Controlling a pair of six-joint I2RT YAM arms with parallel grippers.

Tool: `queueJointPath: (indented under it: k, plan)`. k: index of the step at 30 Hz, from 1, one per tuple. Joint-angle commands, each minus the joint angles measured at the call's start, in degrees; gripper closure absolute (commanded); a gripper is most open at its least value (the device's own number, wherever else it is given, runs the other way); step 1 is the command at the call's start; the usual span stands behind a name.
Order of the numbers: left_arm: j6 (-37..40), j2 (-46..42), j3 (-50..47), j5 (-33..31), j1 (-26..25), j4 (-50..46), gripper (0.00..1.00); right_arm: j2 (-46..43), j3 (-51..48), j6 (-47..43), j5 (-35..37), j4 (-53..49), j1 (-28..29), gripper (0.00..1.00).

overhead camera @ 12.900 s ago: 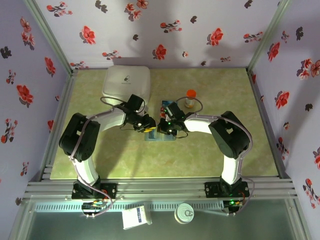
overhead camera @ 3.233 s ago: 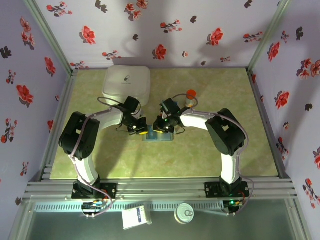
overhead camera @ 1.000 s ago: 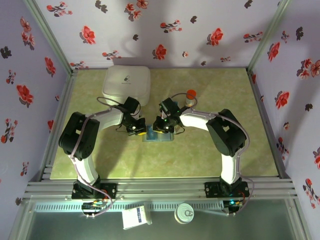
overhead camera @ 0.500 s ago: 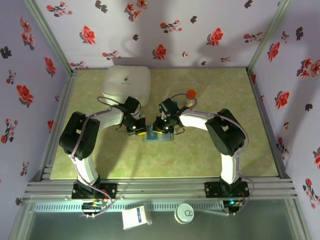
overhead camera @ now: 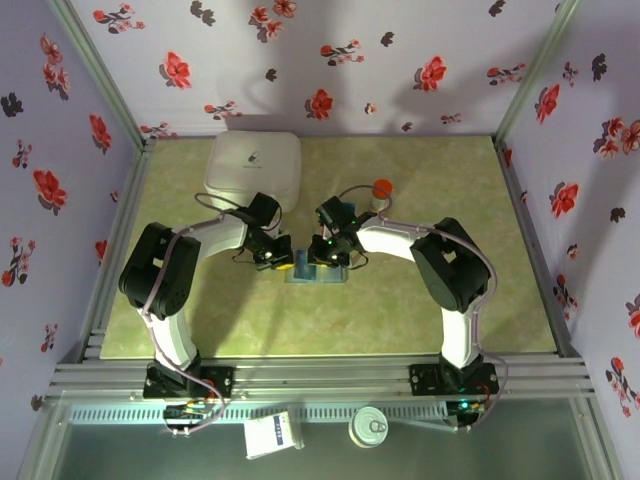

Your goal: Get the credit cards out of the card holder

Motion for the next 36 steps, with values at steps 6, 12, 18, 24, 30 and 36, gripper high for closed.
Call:
queueJointPath:
  k: [6, 12, 18, 24, 30, 36]
  plan:
    - [0.58, -0.91, 1.54, -1.10, -0.25, -3.06, 1.00, -2.55, -0.95, -0.40, 0.54, -0.39, 0.18, 0.77]
    - [0.62, -2.85, 2.08, -1.44, -0.23, -4.16, 1.00, -4.31, -2.72, 0.67, -0.14, 0.70, 0.19, 0.77]
    - [0.21, -3.73, 2.40, -0.37, -0.49, -3.69, 1.00, -4.29, -4.22, 2.20, -1.60, 2.38, 0.14, 0.77]
    - [-0.32, -1.48, 1.90, 2.03, -1.20, -0.73, 1.00, -3.28, -4.59, 3.17, -3.22, 4.38, 0.16, 0.78]
    - [0.29, 1.57, 1.16, 1.43, -1.02, -0.38, 1.00, -2.14, -4.55, 3.62, -4.14, 5.54, 0.19, 0.80]
    - [0.74, 1.59, 0.86, -0.29, -0.76, -1.94, 1.00, -0.81, -5.07, 3.87, -5.61, 6.73, 0.17, 0.83]
